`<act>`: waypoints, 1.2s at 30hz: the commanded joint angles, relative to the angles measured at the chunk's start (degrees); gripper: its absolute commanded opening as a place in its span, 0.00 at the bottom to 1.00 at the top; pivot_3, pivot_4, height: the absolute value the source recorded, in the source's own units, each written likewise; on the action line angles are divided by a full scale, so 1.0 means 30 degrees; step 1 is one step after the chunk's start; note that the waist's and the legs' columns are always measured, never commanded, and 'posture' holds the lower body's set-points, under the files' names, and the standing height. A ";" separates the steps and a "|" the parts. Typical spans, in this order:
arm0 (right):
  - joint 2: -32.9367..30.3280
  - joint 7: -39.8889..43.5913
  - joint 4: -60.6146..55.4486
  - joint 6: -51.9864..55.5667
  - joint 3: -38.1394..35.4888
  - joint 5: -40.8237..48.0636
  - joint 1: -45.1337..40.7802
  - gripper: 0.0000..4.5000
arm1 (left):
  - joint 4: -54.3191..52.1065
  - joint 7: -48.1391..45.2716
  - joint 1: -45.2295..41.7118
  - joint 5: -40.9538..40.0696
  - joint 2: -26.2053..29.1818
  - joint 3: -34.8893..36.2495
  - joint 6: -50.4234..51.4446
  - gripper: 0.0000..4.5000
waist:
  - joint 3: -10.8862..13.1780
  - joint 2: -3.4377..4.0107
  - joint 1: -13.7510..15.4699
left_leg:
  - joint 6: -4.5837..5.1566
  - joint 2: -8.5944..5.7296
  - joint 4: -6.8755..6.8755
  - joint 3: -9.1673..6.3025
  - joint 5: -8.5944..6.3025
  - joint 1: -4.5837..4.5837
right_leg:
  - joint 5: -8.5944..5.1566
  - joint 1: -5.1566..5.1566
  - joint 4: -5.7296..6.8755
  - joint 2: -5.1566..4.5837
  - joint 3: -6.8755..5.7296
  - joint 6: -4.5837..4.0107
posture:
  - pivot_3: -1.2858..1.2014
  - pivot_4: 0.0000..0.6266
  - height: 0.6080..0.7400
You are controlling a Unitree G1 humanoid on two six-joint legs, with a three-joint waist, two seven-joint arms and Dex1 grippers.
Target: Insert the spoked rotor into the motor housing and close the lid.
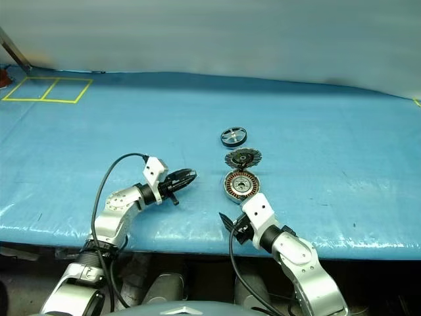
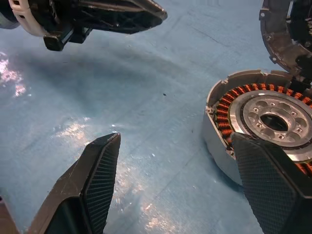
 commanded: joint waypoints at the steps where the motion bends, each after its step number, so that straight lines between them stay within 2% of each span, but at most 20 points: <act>1: -0.0248 0.0179 -0.0629 -0.0072 -0.0524 0.0498 0.0125 0.84 | -0.2257 -0.1128 -0.0122 -0.0585 0.0194 -0.0750 0.0510 0.15 | -0.0004 0.0006 -0.0003 | 0.0002 -0.0003 0.0000 0.0003 -0.0001 0.0007 | -0.0001 0.0006 0.0001 -0.0002 0.0001 -0.0002 | 0.52 0.24 1.00; 7: -0.0517 -0.0387 -0.0500 -0.0662 -0.0794 0.0044 0.0181 0.84 | -0.1551 -0.1552 -0.1067 0.1572 -0.0234 -0.3180 -0.0761 0.15 | -0.0003 0.0003 -0.0003 | 0.0002 -0.0002 0.0002 0.0008 0.0000 0.0013 | -0.0006 0.0007 0.0002 0.0014 0.0002 -0.0002 | 0.52 0.24 1.00; 12: -0.0366 -0.1081 -0.0669 -0.1134 -0.1902 -0.0009 0.1087 0.84 | 0.1115 -0.0870 -0.2756 0.3184 -0.1421 -0.4300 -0.1836 0.15 | -0.0002 0.0000 0.0051 | 0.0003 -0.0003 0.0007 0.0012 0.0000 0.0011 | -0.0005 0.0007 0.0002 0.0018 0.0003 0.0004 | 0.52 0.24 1.00; 17: -0.0321 -0.1301 -0.1623 -0.1207 -0.2765 0.0216 0.2800 0.84 | 0.3118 -0.0845 -0.3776 0.3656 -0.2399 -0.4635 -0.2527 0.15 | -0.0001 0.0003 -0.0021 | 0.0017 -0.0010 -0.0002 0.0010 -0.0009 0.0002 | -0.0007 0.0005 -0.0006 0.0017 0.0007 0.0002 | 0.52 0.24 1.00; 23: 0.0108 -0.1944 -0.2375 -0.1383 -0.3594 0.0233 0.4690 0.84 | 0.4035 -0.1849 -0.4397 0.3538 -0.2720 -0.4935 -0.2656 0.15 | 0.0001 0.0003 -0.0045 | 0.0018 -0.0002 -0.0007 0.0010 -0.0010 0.0006 | -0.0015 0.0003 -0.0004 0.0021 0.0007 0.0003 | 0.52 0.24 1.00; 26: 0.0268 -0.2122 -0.2269 -0.1554 -0.3338 -0.0032 0.4891 0.84 | 0.4452 -0.1834 -0.4752 0.3705 -0.2835 -0.4924 -0.2543 0.15 | 0.0001 0.0003 -0.0041 | 0.0017 -0.0001 0.0010 0.0018 -0.0009 0.0006 | -0.0015 0.0005 -0.0005 0.0019 0.0008 0.0010 | 0.52 0.24 1.00; 29: 0.0473 -0.2397 -0.2123 -0.1572 -0.3056 -0.0281 0.4707 0.84 | 0.5291 -0.0553 -0.5330 0.4426 -0.3137 -0.4826 -0.2232 0.15 | 0.0001 0.0002 -0.0017 | 0.0016 -0.0001 0.0024 0.0019 -0.0008 0.0006 | -0.0014 0.0008 -0.0002 0.0020 0.0009 0.0013 | 0.52 0.24 1.00; 36: 0.0371 -0.2793 -0.1919 -0.1335 -0.3529 -0.0604 0.4472 0.84 | 0.4911 -0.1199 -0.5708 0.3839 -0.3552 -0.4814 -0.0135 0.15 | 0.0002 0.0002 -0.0016 | 0.0019 -0.0006 0.0002 0.0013 -0.0010 -0.0003 | -0.0020 0.0002 -0.0006 0.0021 0.0010 0.0025 | 0.52 0.24 1.00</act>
